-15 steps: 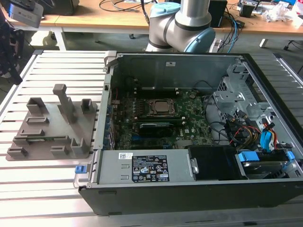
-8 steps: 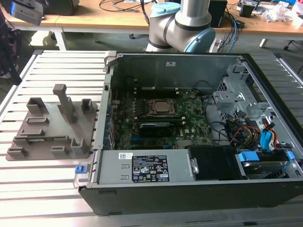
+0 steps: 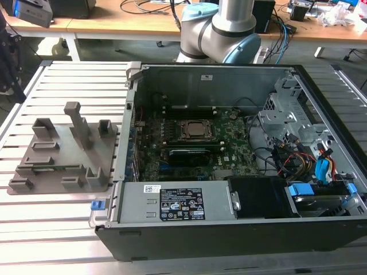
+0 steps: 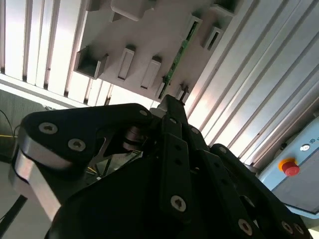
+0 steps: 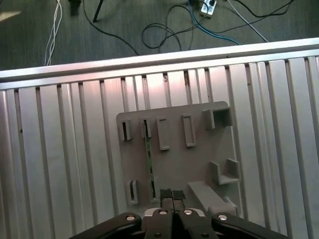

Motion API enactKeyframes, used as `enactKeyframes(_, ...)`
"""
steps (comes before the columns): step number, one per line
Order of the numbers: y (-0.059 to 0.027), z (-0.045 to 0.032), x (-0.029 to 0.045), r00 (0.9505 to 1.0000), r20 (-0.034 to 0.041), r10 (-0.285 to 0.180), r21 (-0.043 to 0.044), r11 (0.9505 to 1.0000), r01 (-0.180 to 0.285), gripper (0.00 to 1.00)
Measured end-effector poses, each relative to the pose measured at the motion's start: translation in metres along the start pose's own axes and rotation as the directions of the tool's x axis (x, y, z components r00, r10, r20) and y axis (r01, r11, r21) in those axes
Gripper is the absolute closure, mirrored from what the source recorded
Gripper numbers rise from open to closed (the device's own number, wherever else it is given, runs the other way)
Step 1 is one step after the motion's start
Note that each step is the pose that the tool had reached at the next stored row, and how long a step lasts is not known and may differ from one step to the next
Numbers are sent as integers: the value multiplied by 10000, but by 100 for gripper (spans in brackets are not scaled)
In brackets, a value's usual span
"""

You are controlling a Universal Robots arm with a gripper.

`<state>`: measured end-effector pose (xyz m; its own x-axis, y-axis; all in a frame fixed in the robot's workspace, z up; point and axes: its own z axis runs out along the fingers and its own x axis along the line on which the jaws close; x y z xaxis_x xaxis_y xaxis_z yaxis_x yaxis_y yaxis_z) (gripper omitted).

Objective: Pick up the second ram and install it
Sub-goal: 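Pick up the second ram and move it above second insertion slot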

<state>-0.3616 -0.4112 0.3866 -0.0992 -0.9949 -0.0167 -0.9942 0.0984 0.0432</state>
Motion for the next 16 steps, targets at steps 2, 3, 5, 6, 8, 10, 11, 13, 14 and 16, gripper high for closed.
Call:
enactKeyframes(2,0,0,0,9998,-8,-187,-3,9998,187,89)
enactKeyframes(3,0,0,0,9998,-9,-189,-3,9998,189,89)
enactKeyframes(5,0,0,0,9998,-8,-191,-3,9998,191,89)
enactKeyframes(6,0,0,0,9998,-9,-191,-3,9998,191,89)
enactKeyframes(8,0,0,0,9998,-9,-193,-4,9998,193,83)
enactKeyframes(10,0,0,0,9998,-9,-195,-4,9998,195,64)
enactKeyframes(11,0,0,0,9998,-9,-196,-4,9998,196,64)
enactKeyframes(13,0,0,0,9998,-9,-198,-4,9998,198,64)
enactKeyframes(14,0,1,0,9998,-9,-199,-4,9998,199,64)
enactKeyframes(16,-1,14,0,9998,-9,-198,-3,9998,198,64)
